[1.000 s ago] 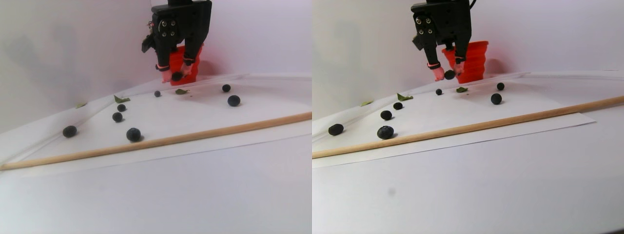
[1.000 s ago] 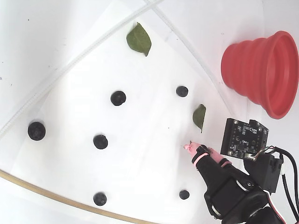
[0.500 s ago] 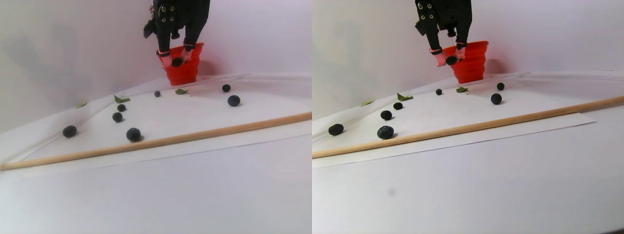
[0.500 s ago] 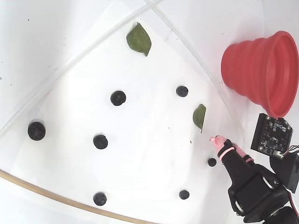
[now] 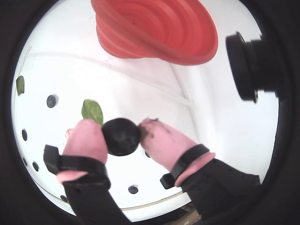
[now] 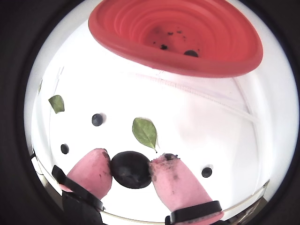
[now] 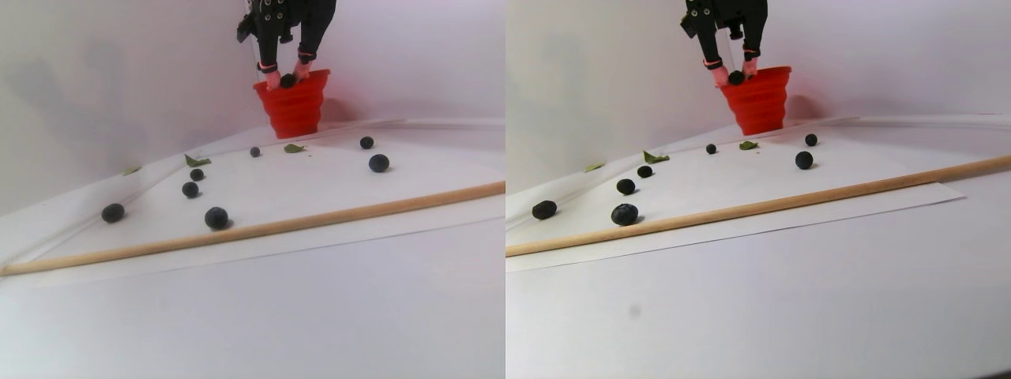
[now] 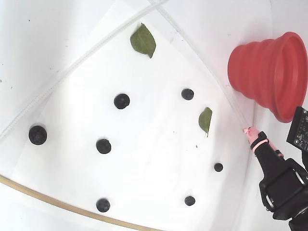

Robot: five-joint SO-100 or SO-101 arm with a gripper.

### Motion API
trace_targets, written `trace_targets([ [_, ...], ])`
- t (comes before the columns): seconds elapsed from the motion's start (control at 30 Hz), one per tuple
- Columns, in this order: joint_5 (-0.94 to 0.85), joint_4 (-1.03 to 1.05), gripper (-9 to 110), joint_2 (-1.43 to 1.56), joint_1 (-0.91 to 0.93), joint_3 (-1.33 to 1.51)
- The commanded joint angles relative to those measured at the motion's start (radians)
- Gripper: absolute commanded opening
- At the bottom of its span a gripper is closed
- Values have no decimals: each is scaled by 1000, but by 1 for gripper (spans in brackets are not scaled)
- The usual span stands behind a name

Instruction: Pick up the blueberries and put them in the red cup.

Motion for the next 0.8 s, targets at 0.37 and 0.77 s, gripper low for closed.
trace_targets([
  [0.37,37,5,15,72,-28,-195],
  [0.77,66,-2,16,-2,-29,-321],
])
